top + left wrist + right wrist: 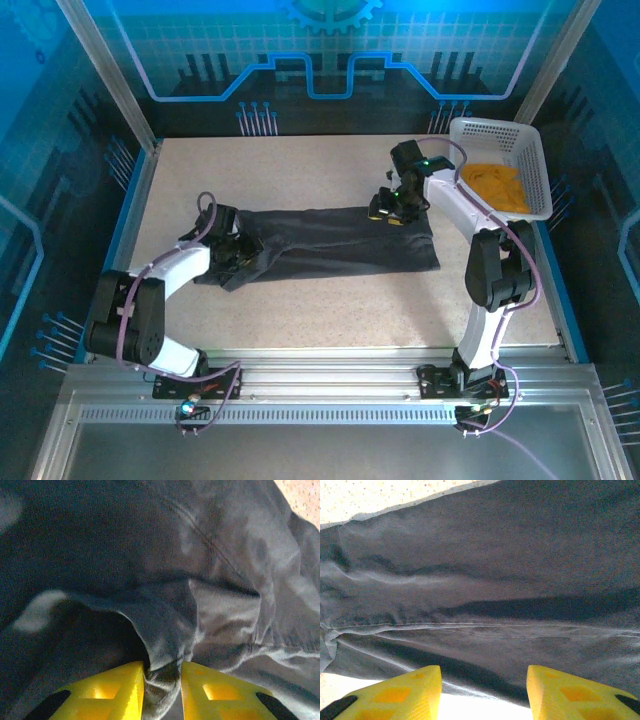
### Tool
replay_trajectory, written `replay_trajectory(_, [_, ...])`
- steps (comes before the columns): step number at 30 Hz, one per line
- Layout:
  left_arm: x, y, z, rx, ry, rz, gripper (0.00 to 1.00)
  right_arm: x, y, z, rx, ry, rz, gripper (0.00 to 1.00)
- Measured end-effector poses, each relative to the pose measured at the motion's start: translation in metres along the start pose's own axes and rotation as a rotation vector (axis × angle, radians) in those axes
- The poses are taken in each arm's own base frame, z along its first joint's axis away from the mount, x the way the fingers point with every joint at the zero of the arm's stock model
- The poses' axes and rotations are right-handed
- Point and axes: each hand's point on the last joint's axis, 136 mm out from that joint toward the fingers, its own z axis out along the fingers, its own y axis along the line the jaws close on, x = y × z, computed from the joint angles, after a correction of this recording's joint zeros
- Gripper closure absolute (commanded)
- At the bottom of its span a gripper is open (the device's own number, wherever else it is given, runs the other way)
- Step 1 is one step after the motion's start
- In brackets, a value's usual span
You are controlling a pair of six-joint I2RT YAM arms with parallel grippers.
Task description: Fold and stack the t-shirts
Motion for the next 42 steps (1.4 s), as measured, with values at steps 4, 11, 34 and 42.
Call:
replay_trajectory(4, [0.017, 0.003, 0.001, 0.002, 0.041, -0.029, 0.77, 0.000, 0.000, 0.000, 0.000, 0.000, 0.000, 0.51])
replay_trajectory(11, [0.045, 0.004, -0.003, -0.004, 0.103, -0.076, 0.77, 0.001, -0.002, 0.003, 0.001, 0.001, 0.001, 0.51])
replay_trajectory(34, [0.038, -0.021, -0.055, -0.005, -0.003, -0.053, 0.47, 0.019, -0.012, 0.012, 0.009, 0.029, 0.012, 0.51])
replay_trajectory(42, [0.038, 0.007, -0.020, -0.123, 0.036, 0.007, 0.46, 0.020, -0.011, 0.011, 0.002, 0.031, 0.011, 0.51])
